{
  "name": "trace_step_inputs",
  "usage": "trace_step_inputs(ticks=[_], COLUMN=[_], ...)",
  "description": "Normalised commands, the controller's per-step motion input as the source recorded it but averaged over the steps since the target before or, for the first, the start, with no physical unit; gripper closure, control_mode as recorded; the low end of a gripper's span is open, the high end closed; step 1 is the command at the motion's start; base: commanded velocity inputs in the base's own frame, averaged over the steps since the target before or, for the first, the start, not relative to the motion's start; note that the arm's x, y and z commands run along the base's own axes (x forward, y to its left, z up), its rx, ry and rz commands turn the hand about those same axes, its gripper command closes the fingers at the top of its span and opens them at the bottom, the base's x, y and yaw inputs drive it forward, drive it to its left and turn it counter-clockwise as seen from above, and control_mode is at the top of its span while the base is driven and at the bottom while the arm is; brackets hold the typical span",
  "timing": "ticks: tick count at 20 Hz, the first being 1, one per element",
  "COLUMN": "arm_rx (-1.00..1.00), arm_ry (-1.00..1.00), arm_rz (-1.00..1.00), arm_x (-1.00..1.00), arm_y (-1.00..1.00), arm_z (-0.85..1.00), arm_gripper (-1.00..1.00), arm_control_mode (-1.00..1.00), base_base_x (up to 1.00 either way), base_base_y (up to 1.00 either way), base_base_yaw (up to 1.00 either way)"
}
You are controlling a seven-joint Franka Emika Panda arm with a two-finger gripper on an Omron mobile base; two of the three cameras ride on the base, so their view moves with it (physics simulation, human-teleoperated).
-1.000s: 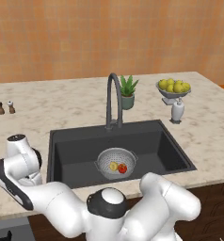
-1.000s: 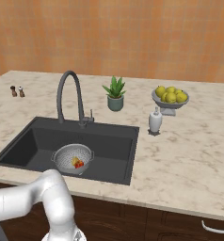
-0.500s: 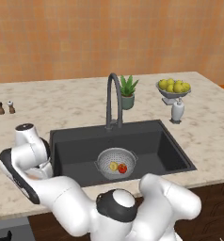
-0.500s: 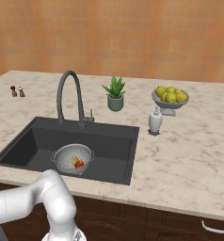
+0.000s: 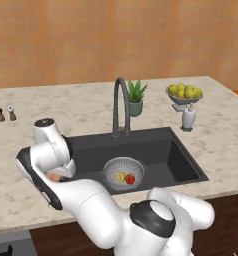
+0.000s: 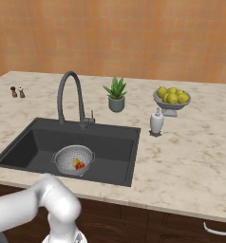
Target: Put the colander in the sink, put the peach, apple, kiwi in the colander, and turn on the sink faucet and pour water over the colander.
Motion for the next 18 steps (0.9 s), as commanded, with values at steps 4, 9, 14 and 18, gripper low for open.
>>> trace_step_inputs(ticks=[4, 9, 14, 18], arm_rx=[0.00, -0.01, 0.00, 0.00], arm_ry=[-0.04, -0.10, -0.08, -0.03], arm_rz=[0.37, 0.47, 0.44, 0.36], arm_x=[0.00, 0.00, 0.00, 0.00], arm_y=[-0.80, -0.76, -0.78, -0.83], arm_z=[0.13, 0.07, 0.04, 0.03], arm_gripper=[1.00, 1.00, 1.00, 1.00], arm_control_mode=[-1.00, -1.00, -1.00, -1.00], base_base_x=[0.00, 0.00, 0.00, 0.00], base_base_y=[0.00, 0.00, 0.00, 0.00], base_base_yaw=[0.00, 0.00, 0.00, 0.00])
